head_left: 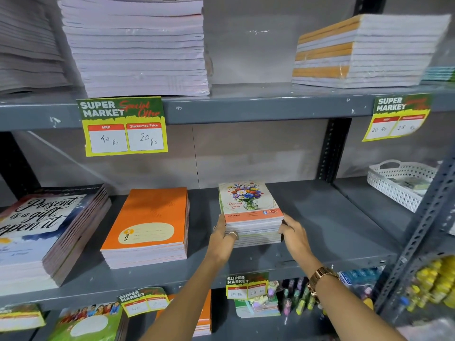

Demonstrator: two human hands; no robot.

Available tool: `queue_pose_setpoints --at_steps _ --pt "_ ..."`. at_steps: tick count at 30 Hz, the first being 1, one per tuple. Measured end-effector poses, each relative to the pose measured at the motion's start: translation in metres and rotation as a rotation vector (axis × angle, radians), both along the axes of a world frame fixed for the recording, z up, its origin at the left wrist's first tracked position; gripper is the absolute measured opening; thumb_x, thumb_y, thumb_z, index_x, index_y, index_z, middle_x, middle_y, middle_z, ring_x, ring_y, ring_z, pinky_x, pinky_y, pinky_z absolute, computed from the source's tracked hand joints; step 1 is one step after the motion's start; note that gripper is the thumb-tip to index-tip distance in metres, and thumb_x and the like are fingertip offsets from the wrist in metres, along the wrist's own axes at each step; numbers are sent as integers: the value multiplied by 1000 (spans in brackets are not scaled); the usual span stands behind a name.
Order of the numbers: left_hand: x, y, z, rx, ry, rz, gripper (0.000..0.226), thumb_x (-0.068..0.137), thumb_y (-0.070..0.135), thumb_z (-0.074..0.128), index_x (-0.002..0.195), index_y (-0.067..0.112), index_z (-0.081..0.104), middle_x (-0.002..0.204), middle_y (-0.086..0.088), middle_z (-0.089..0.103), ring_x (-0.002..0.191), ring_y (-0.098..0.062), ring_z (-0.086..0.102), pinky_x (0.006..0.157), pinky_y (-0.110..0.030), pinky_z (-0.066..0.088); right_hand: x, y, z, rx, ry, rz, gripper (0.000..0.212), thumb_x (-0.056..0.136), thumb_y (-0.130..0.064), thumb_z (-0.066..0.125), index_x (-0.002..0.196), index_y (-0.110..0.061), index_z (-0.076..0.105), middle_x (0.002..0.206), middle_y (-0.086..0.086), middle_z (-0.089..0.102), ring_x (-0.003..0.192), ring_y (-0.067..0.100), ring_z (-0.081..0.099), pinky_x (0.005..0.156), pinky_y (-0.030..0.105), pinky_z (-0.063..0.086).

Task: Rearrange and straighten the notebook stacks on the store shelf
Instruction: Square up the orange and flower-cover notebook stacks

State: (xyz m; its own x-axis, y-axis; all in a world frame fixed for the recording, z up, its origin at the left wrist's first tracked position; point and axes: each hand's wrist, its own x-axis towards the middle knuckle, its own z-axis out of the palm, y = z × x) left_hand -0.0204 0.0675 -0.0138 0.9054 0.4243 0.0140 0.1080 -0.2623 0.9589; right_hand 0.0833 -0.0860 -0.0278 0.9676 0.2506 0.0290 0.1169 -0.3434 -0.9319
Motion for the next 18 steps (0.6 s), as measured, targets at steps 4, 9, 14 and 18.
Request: queue_pose_setpoints --at_steps 4,9,14,18 --pt "1 0 1 -24 13 26 54 89 -1 41 134 29 34 115 6 46 105 -10 40 105 -37 35 -2 -1 3 -30 -13 0 38 86 -7 46 101 -33 68 100 1 70 96 24 59 89 42 49" --pt "-1 1 2 -51 3 29 53 89 -2 42 133 28 36 114 8 47 106 -10 40 105 -36 35 -6 -2 6 -60 -40 3 39 86 -6 45 107 -30 68 101 2 71 97 24 61 91 43 51" --pt "-2 0 1 -23 11 24 51 90 1 44 133 29 35 121 4 50 106 -9 39 107 -41 35 -9 -1 6 -53 -50 21 43 87 -4 44 111 -31 66 99 -1 68 93 23 58 82 36 46" --pt "-2 -1 1 3 5 11 53 90 1 44 134 29 32 123 3 51 108 -9 40 107 -42 36 -9 -1 6 -62 -63 43 40 88 -4 42 111 -27 64 97 -1 66 89 21 57 74 31 41"
